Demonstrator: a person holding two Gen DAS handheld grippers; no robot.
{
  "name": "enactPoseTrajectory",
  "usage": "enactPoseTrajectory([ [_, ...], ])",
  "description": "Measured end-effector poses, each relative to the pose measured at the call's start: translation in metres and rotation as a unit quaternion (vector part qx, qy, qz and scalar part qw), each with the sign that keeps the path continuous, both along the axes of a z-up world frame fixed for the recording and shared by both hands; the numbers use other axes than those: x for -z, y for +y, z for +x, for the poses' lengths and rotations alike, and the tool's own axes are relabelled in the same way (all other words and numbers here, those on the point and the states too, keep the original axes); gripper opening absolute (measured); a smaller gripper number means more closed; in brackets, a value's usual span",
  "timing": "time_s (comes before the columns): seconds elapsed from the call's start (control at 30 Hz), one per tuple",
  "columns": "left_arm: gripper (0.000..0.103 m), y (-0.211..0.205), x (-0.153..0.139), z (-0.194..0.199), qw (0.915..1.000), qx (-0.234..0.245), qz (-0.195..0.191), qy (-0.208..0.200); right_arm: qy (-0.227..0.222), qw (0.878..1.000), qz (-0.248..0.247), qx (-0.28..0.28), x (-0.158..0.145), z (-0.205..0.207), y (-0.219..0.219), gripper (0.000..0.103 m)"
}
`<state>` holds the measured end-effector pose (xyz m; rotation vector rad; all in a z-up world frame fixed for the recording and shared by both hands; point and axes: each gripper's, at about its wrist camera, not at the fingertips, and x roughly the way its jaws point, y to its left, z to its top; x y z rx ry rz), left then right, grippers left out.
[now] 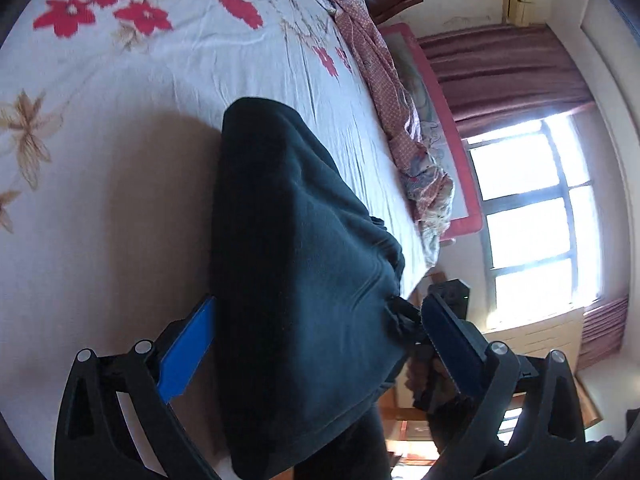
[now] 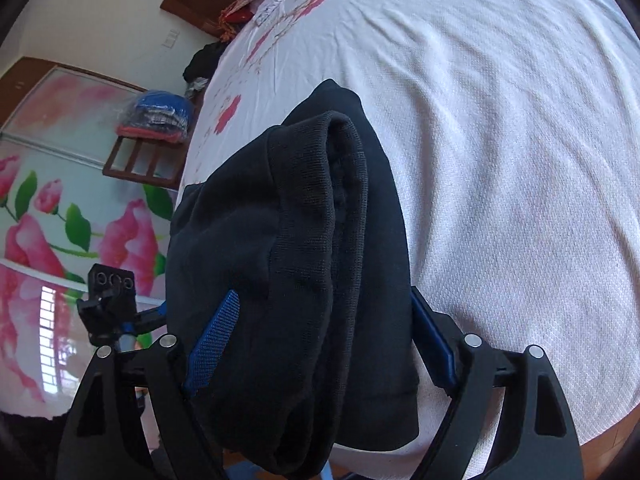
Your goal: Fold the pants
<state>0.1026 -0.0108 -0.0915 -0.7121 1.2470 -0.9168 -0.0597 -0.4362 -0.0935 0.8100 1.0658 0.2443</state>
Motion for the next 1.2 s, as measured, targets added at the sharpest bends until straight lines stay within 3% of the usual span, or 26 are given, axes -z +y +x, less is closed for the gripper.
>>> enactPoseTrajectory([
  [0.1, 0.1, 0.001, 0.016, 0.002, 0.9982, -0.016, -0.044, 0.038, 0.006, 1.0, -0.019, -0.013, -0.003, 0.003, 0.002, 0.071],
  [0.23, 0.1, 0.001, 0.028, -0.001, 0.9951, -0.025, -0.074, 0.061, 0.006, 0.999, -0.027, -0.024, -0.007, 0.003, 0.003, 0.069],
  [0.33, 0.101, -0.007, 0.031, -0.002, 0.9955, -0.003, -0.074, 0.059, 0.008, 0.999, -0.03, -0.027, -0.006, 0.007, 0.006, 0.067],
  [0.43, 0.099, -0.026, 0.03, -0.002, 0.9978, 0.032, -0.038, 0.043, 0.01, 0.998, -0.047, -0.036, -0.01, 0.009, 0.009, 0.046],
  [0.47, 0.089, -0.031, 0.029, -0.003, 0.9982, 0.037, -0.023, 0.042, 0.009, 0.998, -0.053, -0.039, -0.011, 0.006, 0.007, 0.044],
  [0.5, 0.061, -0.034, 0.028, -0.004, 0.9983, 0.042, -0.011, 0.04, 0.012, 0.996, -0.071, -0.042, -0.017, 0.004, 0.01, 0.04],
  [0.53, 0.043, -0.034, 0.028, -0.005, 0.9983, 0.037, 0.002, 0.045, 0.014, 0.995, -0.088, -0.043, -0.021, 0.004, 0.012, 0.038],
  [0.57, 0.028, -0.033, 0.032, -0.006, 0.9979, 0.032, 0.003, 0.056, 0.015, 0.994, -0.096, -0.041, -0.025, 0.004, 0.013, 0.037],
  [0.6, 0.023, -0.03, 0.034, -0.005, 0.9975, 0.029, -0.013, 0.063, 0.02, 0.994, -0.102, -0.036, -0.03, 0.004, 0.013, 0.037],
  [0.7, 0.021, -0.033, 0.029, -0.011, 0.9979, 0.026, -0.018, 0.057, 0.025, 0.986, -0.15, -0.063, -0.043, 0.004, 0.024, 0.037],
  [0.87, 0.02, -0.038, 0.017, -0.011, 0.9977, 0.023, -0.037, 0.051, 0.031, 0.982, -0.179, -0.051, -0.047, 0.006, 0.026, 0.036],
  [1.2, 0.018, -0.032, -0.007, 0.001, 0.9954, -0.006, -0.087, 0.04, -0.049, 0.972, -0.218, -0.066, -0.124, 0.03, 0.047, 0.029],
])
